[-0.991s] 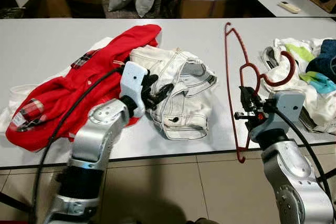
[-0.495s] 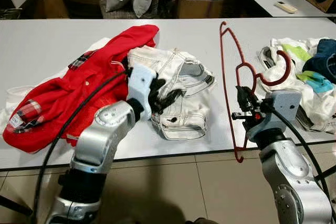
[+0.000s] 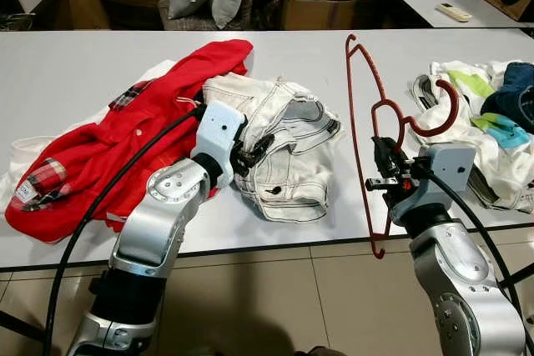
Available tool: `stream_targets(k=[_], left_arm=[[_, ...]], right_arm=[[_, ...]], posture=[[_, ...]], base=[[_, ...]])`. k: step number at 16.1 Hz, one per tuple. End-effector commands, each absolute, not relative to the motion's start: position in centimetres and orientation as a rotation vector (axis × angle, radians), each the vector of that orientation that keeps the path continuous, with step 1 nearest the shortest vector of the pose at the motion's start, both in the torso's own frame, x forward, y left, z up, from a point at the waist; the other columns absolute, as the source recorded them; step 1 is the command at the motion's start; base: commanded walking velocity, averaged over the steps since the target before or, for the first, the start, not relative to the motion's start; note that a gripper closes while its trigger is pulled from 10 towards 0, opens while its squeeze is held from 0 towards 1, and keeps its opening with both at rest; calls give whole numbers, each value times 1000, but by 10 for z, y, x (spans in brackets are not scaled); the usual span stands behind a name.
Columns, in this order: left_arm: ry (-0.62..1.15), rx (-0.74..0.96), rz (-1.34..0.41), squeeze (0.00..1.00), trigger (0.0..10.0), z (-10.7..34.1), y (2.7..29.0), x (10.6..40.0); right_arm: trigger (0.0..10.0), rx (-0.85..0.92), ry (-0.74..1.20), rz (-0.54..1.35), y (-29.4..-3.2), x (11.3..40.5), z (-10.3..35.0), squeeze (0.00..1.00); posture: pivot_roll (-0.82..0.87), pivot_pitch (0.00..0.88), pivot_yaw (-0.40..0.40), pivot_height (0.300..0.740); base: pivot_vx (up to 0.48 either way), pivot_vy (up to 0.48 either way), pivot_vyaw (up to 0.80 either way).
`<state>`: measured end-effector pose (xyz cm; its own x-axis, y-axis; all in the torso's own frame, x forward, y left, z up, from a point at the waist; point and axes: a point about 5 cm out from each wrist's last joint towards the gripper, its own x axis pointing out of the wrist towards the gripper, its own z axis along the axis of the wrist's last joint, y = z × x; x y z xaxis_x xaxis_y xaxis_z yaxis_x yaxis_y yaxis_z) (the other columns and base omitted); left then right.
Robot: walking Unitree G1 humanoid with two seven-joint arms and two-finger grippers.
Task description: Hang hanger
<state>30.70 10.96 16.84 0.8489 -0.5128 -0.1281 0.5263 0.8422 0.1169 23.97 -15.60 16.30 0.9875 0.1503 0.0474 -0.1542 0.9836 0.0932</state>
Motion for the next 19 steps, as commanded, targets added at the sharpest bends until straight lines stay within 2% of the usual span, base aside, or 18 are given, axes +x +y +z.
stream_targets(k=[1, 7, 16, 19], left_arm=[[100, 143, -530, 0, 0, 166, 114, 306], [136, 222, -491, 0, 0, 157, 121, 311], [61, 179, -504, 0, 0, 173, 118, 320], [4, 172, -504, 0, 0, 189, 123, 328]], right_arm=[[10000, 99, -41, 155, -157, 240, 164, 0], [10000, 100, -48, 161, -158, 242, 166, 0], [10000, 108, -74, 188, -154, 243, 169, 0], [10000, 94, -74, 318, -151, 241, 174, 0]], posture=[[-16, 7, -47, 740], [-21, 3, -48, 740], [-12, 0, -43, 740], [-8, 0, -26, 740]], base=[[0, 0, 0], [0, 0, 0], [0, 0, 0], [0, 0, 0]])
